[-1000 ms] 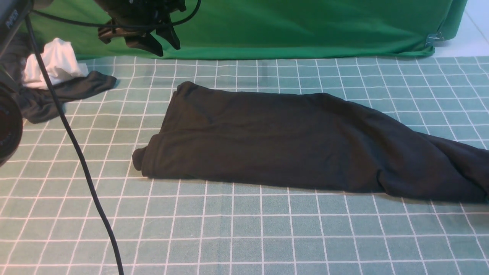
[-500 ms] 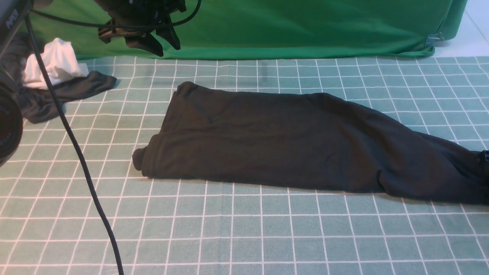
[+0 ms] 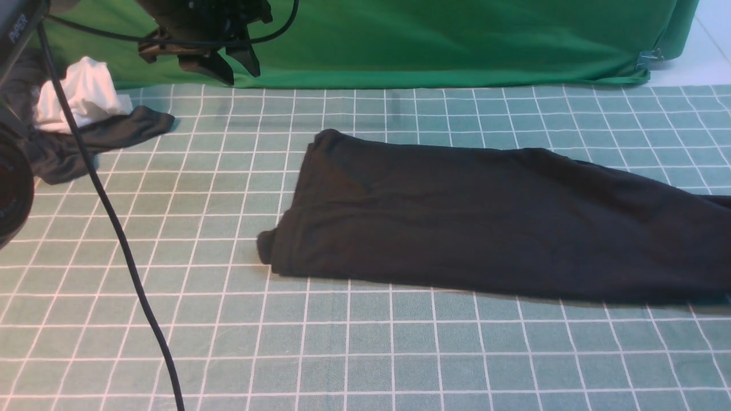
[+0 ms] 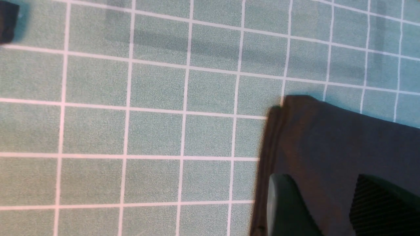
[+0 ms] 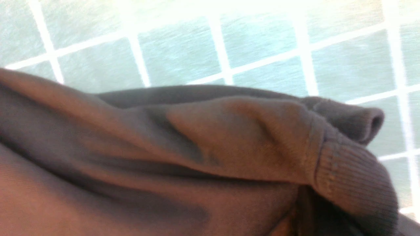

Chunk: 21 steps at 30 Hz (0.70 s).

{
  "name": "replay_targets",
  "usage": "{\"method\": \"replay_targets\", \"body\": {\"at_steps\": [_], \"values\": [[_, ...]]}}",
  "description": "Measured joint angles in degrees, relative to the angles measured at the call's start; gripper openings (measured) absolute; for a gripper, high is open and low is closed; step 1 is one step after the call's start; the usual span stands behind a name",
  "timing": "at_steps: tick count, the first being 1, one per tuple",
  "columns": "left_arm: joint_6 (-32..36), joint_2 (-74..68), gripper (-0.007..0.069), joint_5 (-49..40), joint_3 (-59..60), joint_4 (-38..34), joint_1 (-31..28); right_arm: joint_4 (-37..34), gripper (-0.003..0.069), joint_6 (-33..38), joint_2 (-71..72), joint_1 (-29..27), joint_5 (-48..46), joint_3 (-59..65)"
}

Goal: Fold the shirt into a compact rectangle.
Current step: 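Pull the folded dark garment lengthwise by its ends to straighten it flat on the table, then fold the right end of the dark garment over onto its left end with the right gripper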

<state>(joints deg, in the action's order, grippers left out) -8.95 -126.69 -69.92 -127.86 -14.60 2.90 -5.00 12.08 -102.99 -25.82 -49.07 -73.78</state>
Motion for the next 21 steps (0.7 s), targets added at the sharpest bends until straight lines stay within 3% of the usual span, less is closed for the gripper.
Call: {"method": "replay_targets", "body": {"at_steps": [5, 8, 12, 19, 20, 21], "values": [[1.1, 0.0, 0.0258, 0.0, 0.0, 0.2, 0.0, -0.2, 0.0027, -0.4, 0.0, 1.3, -7.8, -6.8], [2.1, 0.0, 0.0258, 0.0, 0.0, 0.2, 0.0, -0.1, 0.0027, -3.0, 1.2, 5.3, -15.7, -14.6], [2.6, 0.0, 0.0258, 0.0, 0.0, 0.5, 0.0, -0.1, 0.0026, -7.0, 3.2, 10.7, -19.2, -19.9], [3.5, 0.0, 0.0258, 0.0, 0.0, 1.5, -0.1, -0.6, 0.0026, -18.2, 4.8, 31.1, -16.9, -26.2], [3.5, 0.0, 0.0258, 0.0, 0.0, 1.6, -0.1, -0.6, 0.0026, -18.3, 4.8, 31.8, -16.6, -26.2], [3.5, 0.0, 0.0258, 0.0, 0.0, 1.5, -0.1, -1.4, 0.0026, -19.6, 3.6, 37.4, -12.9, -26.2]]}}
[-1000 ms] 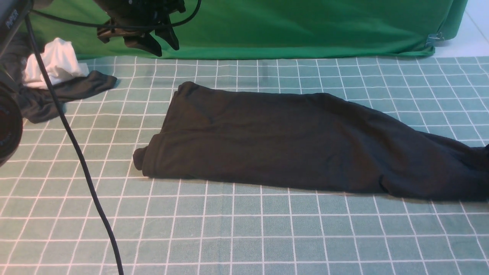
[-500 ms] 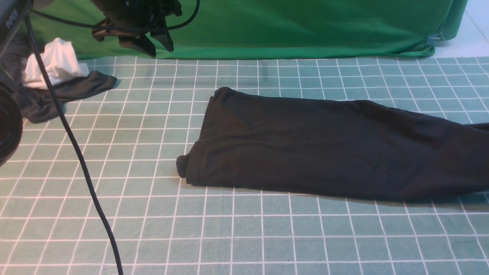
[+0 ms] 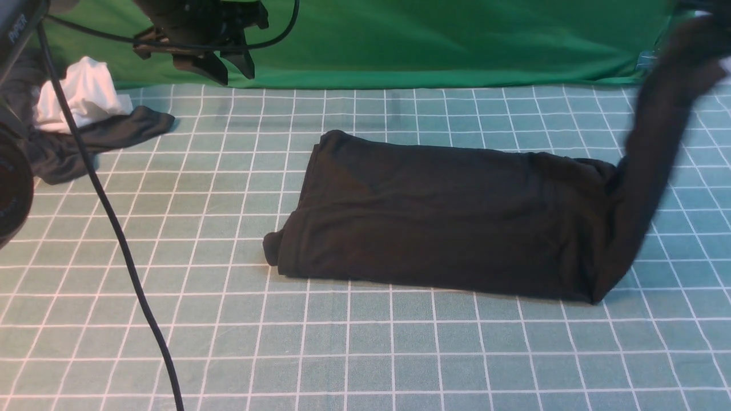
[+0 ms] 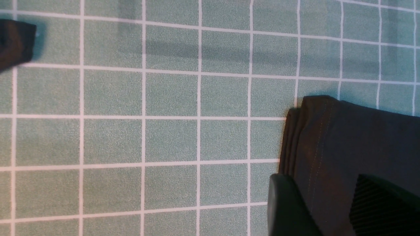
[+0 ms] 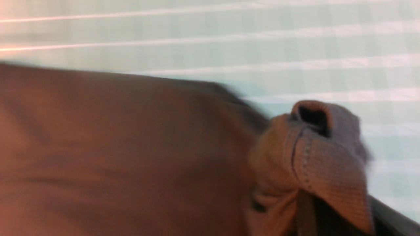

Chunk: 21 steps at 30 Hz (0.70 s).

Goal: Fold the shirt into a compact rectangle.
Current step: 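Fold the right end of the dark garment over onto its left end with the right gripper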

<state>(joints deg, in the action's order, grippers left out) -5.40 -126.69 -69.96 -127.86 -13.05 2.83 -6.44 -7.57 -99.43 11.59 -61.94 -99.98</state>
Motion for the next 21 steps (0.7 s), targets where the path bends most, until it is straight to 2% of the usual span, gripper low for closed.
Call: {"method": "replay_targets", "body": {"at_steps": [3, 5, 9, 12, 16, 19, 21], "values": [[0.0, 0.0, 0.0258, 0.0, 0.0, 0.0, 0.0, -2.1, 0.0029, -1.1, -2.1, 6.4, 5.7, 0.0], [0.0, 0.0, 0.0258, 0.0, 0.0, 0.0, 0.0, -5.0, 0.0037, -1.6, -6.2, 13.0, 13.2, 0.0], [0.0, 0.0, 0.0258, 0.0, 0.0, 0.1, 0.0, -6.9, 0.0048, -2.3, -12.5, 21.2, 22.8, 0.0], [0.0, 0.0, 0.0258, 0.0, 0.0, 0.0, 0.0, -7.2, 0.0057, -2.5, -16.9, 25.5, 29.6, 0.0], [0.0, 0.0, 0.0258, 0.0, 0.0, -0.1, 0.0, -7.3, 0.0087, -2.5, -21.5, 28.1, 36.3, 0.0], [0.0, 0.0, 0.0258, 0.0, 0.0, -0.3, 0.0, -7.3, 0.0162, -2.6, -23.9, 28.4, 38.4, 0.0], [0.0, 0.0, 0.0258, 0.0, 0.0, -0.5, 0.0, -7.4, 0.0294, -3.3, -24.3, 28.4, 38.3, 0.0]]}}
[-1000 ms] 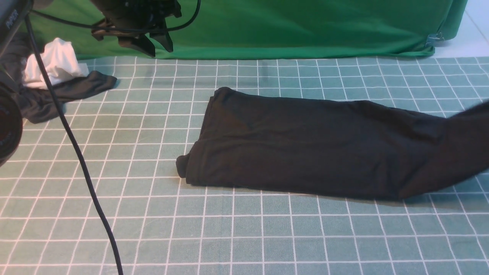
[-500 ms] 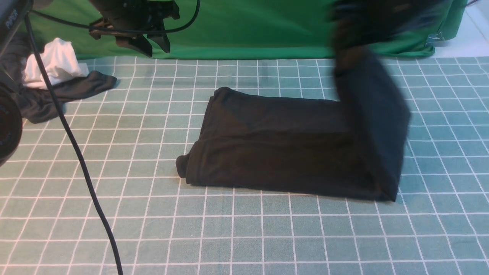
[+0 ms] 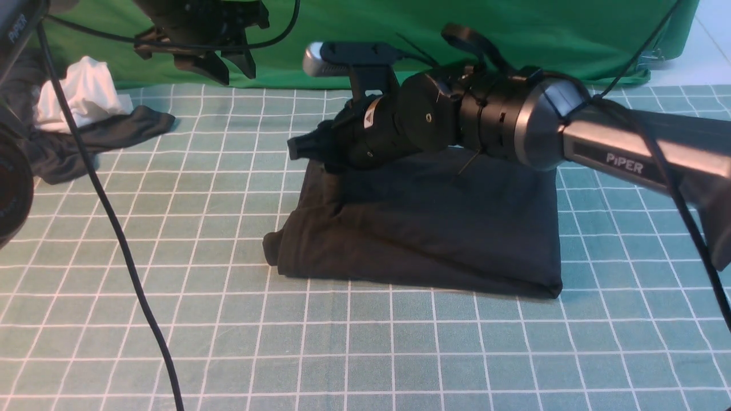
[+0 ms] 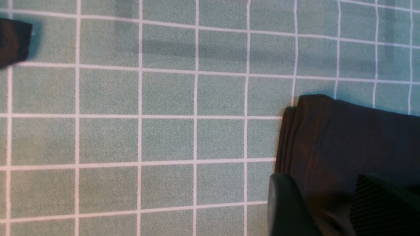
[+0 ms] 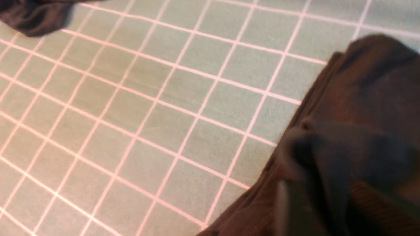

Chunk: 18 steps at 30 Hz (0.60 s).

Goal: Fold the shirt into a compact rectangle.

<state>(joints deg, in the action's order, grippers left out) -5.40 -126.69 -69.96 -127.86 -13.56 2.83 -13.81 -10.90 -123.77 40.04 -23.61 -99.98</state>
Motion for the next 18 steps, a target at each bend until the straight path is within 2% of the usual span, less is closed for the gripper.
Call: {"method": "replay_targets", "body": {"at_steps": [1, 2, 4, 7, 10, 11, 14, 16, 18], "values": [[0.0, 0.0, 0.0258, 0.0, 0.0, -0.1, 0.0, 0.0, 0.0294, -0.1, 0.0, 0.0, 0.0, 0.0], [0.0, 0.0, 0.0258, 0.0, 0.0, -0.7, 0.0, 0.0, 0.0402, -0.6, 0.4, 0.0, -0.1, 0.0], [0.0, 0.0, 0.0258, 0.0, 0.0, -1.8, 0.0, -0.1, 0.0525, -0.4, 1.8, -0.2, -1.4, 0.0], [0.0, 0.0, 0.0258, 0.0, 0.0, -2.5, 0.0, 0.0, 0.0602, 1.4, 4.9, -1.3, -6.6, -0.8], [0.0, 0.1, 0.0258, 0.0, 0.1, -2.7, 0.0, 0.2, 0.0575, 3.3, 9.0, -3.7, -14.0, -1.9], [0.1, 0.8, 0.0258, 0.3, 1.3, -2.8, 0.0, 0.8, 0.0517, 4.1, 12.4, -5.9, -20.6, -2.2], [1.4, 5.3, 0.0258, 0.8, 9.2, -3.0, 0.0, 2.3, 0.0442, 5.4, 16.8, -10.5, -30.4, -2.4], [1.8, 12.5, 0.0258, 0.8, 20.5, -3.3, 0.0, 3.2, 0.0444, 5.6, 19.0, -14.8, -39.1, -2.4], [1.8, 15.7, 0.0258, 0.9, 27.1, -3.7, 0.0, 3.7, 0.0467, 5.7, 20.1, -16.8, -42.7, -2.4]]}}
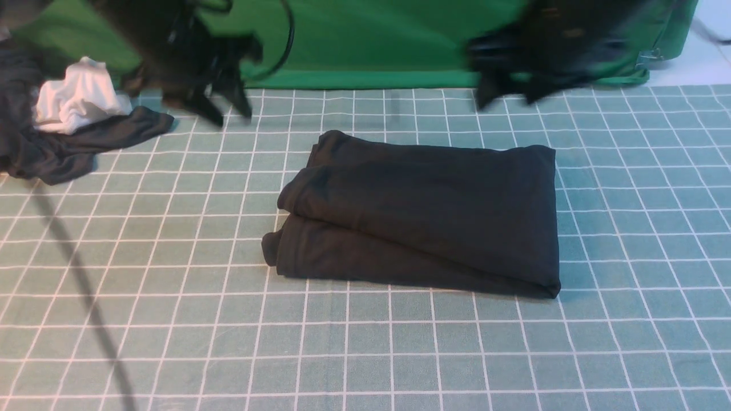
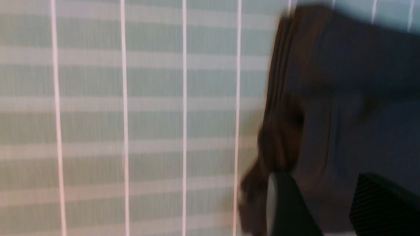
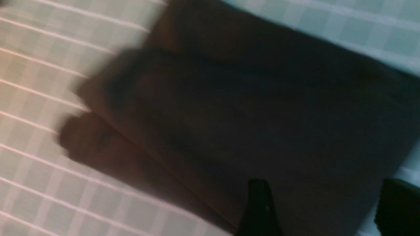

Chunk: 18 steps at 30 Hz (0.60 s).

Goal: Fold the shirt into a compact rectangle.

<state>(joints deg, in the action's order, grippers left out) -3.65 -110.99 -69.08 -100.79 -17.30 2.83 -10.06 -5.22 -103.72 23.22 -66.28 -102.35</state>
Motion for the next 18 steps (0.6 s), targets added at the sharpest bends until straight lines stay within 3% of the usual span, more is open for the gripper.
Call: {"method": "replay_targets", "body": {"at_steps": [4, 7, 12, 18], "values": [[0.8, 9.4, 0.0258, 7.3, 19.2, -1.7, 2.4, 0.3, 0.0569, 1.2, 1.1, -3.2, -2.5, 3.2], [1.0, 9.6, 0.0258, 12.8, 26.9, -0.8, 5.7, 0.0, 0.0588, 1.4, 1.2, -3.2, -2.7, 8.4], [1.0, 6.4, 0.0258, 18.7, 30.2, 0.5, 10.1, 0.0, 0.0588, 1.3, 0.8, -3.2, 3.7, 20.7], [-0.1, 5.7, 0.0286, 20.2, 30.2, 0.8, 10.8, -2.0, 0.0588, 1.1, -1.1, -3.2, 9.4, 28.6]]}}
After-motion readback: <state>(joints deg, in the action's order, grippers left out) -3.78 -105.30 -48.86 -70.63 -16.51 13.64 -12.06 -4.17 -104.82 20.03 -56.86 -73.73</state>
